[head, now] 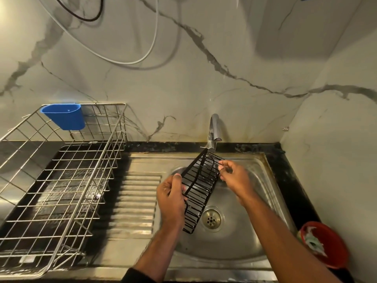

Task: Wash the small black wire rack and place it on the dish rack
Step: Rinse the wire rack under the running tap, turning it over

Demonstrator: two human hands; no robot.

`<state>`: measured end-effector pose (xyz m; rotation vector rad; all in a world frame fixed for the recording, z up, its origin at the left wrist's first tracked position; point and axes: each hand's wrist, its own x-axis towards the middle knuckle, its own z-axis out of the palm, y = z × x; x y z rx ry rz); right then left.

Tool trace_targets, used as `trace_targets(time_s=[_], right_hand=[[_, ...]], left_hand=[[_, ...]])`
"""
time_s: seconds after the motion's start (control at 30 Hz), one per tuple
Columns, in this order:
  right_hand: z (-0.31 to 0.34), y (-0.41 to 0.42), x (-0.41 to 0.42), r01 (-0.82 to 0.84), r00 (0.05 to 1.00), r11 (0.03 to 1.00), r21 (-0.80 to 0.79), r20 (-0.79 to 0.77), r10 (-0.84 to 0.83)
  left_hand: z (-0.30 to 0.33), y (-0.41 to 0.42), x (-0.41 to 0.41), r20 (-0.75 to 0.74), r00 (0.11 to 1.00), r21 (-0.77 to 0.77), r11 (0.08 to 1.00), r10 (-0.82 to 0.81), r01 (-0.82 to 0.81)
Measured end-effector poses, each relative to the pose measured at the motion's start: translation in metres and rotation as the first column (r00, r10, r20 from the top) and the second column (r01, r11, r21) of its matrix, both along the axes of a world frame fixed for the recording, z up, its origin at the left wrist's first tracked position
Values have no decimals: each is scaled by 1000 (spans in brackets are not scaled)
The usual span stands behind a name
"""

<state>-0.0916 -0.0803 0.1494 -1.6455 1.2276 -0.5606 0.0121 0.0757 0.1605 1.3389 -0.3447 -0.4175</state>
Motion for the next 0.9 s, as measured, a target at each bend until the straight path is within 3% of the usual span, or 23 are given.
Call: trace_targets(time_s=[0.23, 0.4, 0.53, 0.67, 0.73, 0.83, 0.9], right_hand=[[3, -1, 5, -110, 989, 992, -54, -107, 104], [-3, -1, 11, -33, 999, 998, 61, 13, 32], [-10, -2, 13, -47, 999, 995, 92, -7, 48], [-7, 0, 13, -163, 944, 985, -60, -301, 137], [0, -1, 12, -182, 922, 973, -140, -367, 120], [11, -7, 12, -128, 946, 981, -146, -313, 77], [14, -12, 15, -15, 992, 998, 61, -123, 23]], left_hand=[[-1, 5, 8, 184, 982, -20, 999, -42, 47], [-4, 9, 16, 450, 876, 132, 983, -175, 128], [-7, 10, 19, 735, 635, 312, 950, -237, -7], [-10, 7, 21, 887, 403, 284, 955, -226, -90], [-10, 7, 20, 933, 279, 266, 958, -228, -105], [-16, 6, 18, 958, 135, 264, 961, -251, -84], [-22, 3, 17, 962, 58, 270, 960, -267, -69]])
